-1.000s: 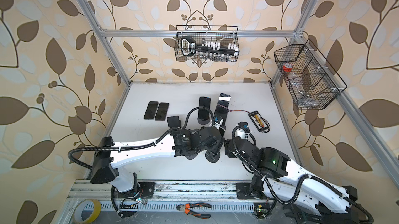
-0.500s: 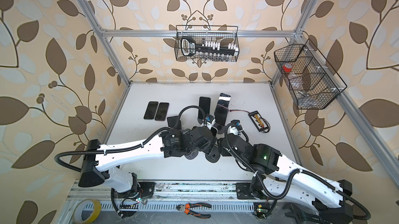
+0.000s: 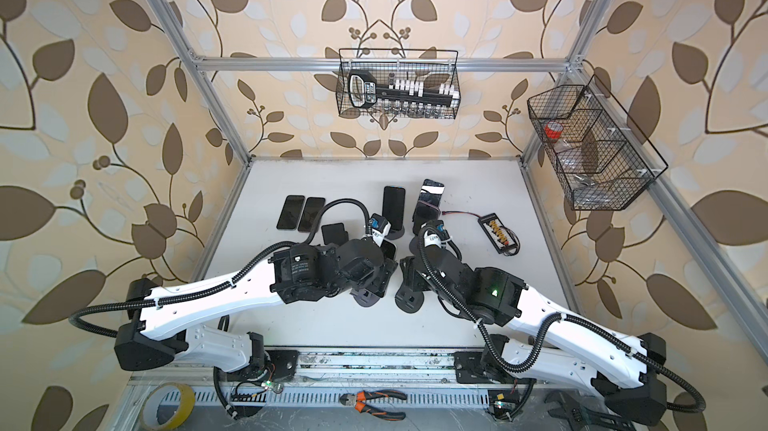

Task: Remove the phone from the phone stand
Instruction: Remove the phone from the phone stand, then place the phone at the middle-left of the table.

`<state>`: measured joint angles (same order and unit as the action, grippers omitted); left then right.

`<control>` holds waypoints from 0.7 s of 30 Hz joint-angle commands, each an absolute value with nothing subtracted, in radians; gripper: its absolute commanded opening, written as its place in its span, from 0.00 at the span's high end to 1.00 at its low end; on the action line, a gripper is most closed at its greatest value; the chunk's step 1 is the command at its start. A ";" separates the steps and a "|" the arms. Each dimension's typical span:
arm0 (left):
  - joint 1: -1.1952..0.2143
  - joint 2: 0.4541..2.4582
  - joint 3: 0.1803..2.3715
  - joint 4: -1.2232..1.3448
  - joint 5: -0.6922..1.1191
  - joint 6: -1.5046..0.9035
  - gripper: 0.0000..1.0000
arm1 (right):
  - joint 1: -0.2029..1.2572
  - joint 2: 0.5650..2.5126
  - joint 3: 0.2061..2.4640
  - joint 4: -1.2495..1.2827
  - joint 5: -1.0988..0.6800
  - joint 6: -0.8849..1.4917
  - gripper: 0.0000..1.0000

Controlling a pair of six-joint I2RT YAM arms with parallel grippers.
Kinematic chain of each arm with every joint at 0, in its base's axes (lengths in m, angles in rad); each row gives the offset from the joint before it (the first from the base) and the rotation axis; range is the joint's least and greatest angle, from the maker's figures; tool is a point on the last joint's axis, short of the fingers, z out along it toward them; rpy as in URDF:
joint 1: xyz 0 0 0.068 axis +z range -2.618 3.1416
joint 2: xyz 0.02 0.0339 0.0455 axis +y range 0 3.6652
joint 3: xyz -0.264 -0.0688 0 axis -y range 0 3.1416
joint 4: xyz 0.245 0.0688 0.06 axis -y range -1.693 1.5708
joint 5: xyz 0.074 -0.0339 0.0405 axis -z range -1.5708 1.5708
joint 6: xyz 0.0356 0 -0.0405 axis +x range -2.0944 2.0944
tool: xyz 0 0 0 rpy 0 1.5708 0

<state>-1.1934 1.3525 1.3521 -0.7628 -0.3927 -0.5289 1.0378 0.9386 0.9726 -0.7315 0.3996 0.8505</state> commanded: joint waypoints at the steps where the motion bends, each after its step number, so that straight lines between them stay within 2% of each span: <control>1: -1.149 1.287 1.361 -0.813 -0.383 -0.534 0.35 | 1.037 0.965 1.004 -0.679 0.375 0.818 0.33; 21: -0.941 1.167 1.313 -0.911 -0.264 -0.450 0.35 | 1.037 1.109 1.092 -0.568 0.340 0.787 0.34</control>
<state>-0.9588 1.2045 1.3087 -0.9009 -0.2703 -0.4782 1.0378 1.0958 1.0679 -0.5922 0.3538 0.8021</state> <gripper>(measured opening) 0.731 0.665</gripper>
